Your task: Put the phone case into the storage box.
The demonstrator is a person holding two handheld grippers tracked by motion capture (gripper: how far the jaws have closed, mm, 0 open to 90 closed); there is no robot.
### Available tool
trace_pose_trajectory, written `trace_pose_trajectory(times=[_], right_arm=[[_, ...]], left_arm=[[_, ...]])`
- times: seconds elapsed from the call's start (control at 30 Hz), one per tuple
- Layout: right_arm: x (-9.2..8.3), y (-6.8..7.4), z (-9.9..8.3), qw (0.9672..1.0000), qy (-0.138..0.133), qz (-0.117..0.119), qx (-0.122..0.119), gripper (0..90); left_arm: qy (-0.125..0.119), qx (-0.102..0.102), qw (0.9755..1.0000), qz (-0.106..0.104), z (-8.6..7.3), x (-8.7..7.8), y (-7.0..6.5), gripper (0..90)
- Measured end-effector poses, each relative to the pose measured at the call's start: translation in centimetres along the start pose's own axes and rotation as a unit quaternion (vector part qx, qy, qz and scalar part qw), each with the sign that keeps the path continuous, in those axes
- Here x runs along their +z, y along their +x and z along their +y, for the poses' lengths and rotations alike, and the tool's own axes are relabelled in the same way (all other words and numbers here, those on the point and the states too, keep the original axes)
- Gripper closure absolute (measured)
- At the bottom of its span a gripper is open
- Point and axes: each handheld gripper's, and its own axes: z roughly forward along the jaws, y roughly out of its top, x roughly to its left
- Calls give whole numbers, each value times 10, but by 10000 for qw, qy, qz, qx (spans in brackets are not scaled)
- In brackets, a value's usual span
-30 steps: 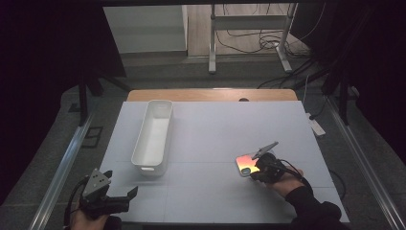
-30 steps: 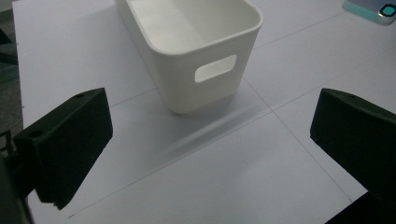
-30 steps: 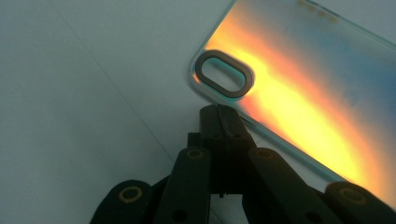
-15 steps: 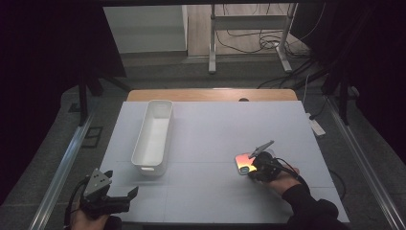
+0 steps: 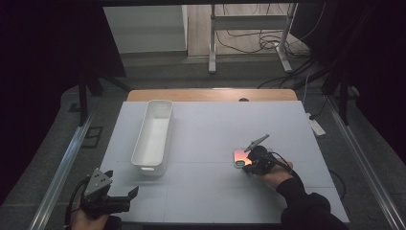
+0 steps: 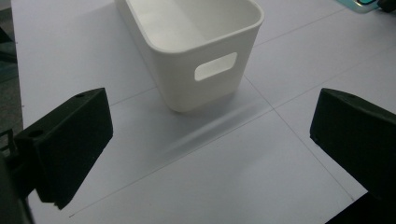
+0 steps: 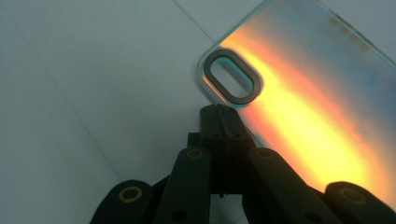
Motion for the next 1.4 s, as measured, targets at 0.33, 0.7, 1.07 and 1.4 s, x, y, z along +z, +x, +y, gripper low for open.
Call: trace_pose_trajectory(times=[0.33,0.7,1.07,1.4], right_arm=[[7,-6,13,10000,-71,-43,-30,892],[13,-15,26,9999,-115,-119,-51,892],[18,-29,38,9997,-200,-123,101,892],[24,-42,50,9992,-265,-235,200,892]], left_arm=[[19,4,10000,-7,0,0,0,0],[19,1,10000,-27,0,1,1,0],[23,-6,10000,-36,0,1,1,0],[22,-19,10000,-45,0,1,1,0]])
